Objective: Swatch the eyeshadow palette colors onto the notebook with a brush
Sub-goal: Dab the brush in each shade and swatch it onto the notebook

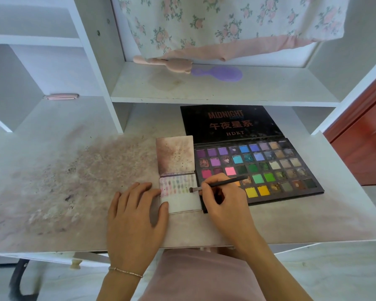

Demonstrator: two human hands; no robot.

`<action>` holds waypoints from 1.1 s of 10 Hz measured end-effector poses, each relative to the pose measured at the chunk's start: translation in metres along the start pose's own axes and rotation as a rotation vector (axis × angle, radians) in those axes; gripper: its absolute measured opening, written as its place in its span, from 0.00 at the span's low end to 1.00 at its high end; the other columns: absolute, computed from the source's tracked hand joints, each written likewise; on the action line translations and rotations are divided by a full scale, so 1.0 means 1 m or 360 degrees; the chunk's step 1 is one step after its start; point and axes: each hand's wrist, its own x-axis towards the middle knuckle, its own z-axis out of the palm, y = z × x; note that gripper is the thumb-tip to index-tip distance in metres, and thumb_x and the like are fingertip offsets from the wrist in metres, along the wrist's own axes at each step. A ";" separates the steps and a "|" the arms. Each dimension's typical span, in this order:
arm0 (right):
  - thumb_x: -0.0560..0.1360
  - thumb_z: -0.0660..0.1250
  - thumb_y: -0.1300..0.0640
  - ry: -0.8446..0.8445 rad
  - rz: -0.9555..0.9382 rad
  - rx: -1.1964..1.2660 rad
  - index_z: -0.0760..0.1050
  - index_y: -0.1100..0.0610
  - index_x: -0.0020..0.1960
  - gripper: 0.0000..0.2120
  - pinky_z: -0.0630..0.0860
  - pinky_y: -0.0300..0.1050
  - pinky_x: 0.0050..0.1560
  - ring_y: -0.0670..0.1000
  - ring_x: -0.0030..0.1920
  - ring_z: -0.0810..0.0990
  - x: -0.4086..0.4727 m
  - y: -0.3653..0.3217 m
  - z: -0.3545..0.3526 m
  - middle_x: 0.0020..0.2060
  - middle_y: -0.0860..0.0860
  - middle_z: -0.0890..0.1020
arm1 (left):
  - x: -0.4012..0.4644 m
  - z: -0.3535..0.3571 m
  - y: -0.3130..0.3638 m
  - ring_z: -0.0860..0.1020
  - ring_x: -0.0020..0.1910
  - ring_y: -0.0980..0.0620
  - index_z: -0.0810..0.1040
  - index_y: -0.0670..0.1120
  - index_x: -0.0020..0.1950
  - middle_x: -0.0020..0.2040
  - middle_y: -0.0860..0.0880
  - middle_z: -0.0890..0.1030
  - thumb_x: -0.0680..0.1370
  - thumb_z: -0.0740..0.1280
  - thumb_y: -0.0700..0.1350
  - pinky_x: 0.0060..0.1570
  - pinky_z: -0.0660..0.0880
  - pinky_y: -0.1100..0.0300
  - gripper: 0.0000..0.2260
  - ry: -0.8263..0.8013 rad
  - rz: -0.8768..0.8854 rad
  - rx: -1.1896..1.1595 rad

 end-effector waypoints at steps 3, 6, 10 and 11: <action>0.75 0.63 0.59 0.0007 -0.0008 -0.0019 0.70 0.48 0.42 0.07 0.74 0.36 0.36 0.45 0.35 0.77 0.000 0.001 0.001 0.34 0.47 0.78 | 0.000 0.001 0.000 0.77 0.56 0.43 0.80 0.46 0.50 0.54 0.47 0.80 0.72 0.57 0.54 0.62 0.66 0.43 0.17 0.0000 0.0003 0.0004; 0.75 0.63 0.60 0.0000 -0.0012 -0.0013 0.71 0.48 0.42 0.07 0.74 0.34 0.35 0.45 0.35 0.77 0.000 0.001 0.001 0.33 0.46 0.77 | 0.000 0.000 0.000 0.77 0.56 0.42 0.80 0.46 0.50 0.54 0.46 0.80 0.72 0.57 0.54 0.62 0.66 0.43 0.18 -0.0008 0.0000 0.0000; 0.74 0.62 0.61 0.0149 -0.0106 0.0176 0.68 0.43 0.40 0.13 0.71 0.29 0.32 0.43 0.35 0.76 -0.001 0.000 -0.004 0.31 0.42 0.75 | 0.000 -0.001 0.001 0.77 0.56 0.43 0.81 0.45 0.50 0.54 0.46 0.80 0.72 0.57 0.55 0.63 0.66 0.42 0.18 -0.0044 -0.0012 -0.0009; 0.73 0.60 0.59 0.0268 -0.0129 0.0272 0.70 0.45 0.40 0.09 0.70 0.27 0.32 0.42 0.35 0.76 -0.001 0.000 -0.010 0.32 0.43 0.75 | 0.000 -0.001 0.000 0.77 0.56 0.43 0.80 0.46 0.50 0.54 0.46 0.80 0.72 0.57 0.55 0.63 0.66 0.43 0.18 -0.0039 -0.0014 -0.0017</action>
